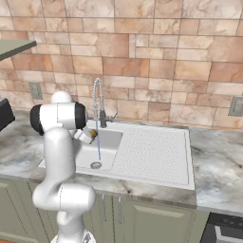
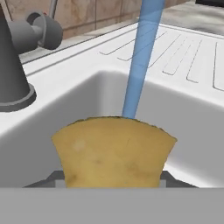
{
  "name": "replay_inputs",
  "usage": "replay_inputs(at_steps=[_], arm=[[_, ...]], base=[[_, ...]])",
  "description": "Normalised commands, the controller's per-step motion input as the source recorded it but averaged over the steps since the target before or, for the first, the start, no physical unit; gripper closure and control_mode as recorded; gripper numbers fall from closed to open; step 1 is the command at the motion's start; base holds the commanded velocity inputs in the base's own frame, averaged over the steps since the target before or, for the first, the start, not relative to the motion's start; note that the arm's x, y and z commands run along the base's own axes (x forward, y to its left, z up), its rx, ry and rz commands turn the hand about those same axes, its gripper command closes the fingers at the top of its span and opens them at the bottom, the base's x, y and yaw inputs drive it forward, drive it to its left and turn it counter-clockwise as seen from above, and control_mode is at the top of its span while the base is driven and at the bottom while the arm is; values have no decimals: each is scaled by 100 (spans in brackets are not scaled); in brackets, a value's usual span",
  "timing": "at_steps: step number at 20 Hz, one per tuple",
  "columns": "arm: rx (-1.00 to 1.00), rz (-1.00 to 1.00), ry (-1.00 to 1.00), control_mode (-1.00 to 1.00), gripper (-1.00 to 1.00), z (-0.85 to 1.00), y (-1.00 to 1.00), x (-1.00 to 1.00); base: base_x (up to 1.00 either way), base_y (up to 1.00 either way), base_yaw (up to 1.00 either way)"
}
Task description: Soak the sponge with water for a few seconds and then drop it inside the sink.
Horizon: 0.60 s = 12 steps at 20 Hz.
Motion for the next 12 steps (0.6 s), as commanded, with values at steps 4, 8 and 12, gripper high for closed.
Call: replay_inputs(at_steps=[4, 8, 12], arm=[[19, 2, 2, -100, 100, 2, 14, 0], [16, 5, 3, -100, 100, 8, 9, 0], [5, 7, 0, -100, 100, 1, 8, -11]], base=[[0, 0, 0], [0, 0, 0], [0, 0, 0]])
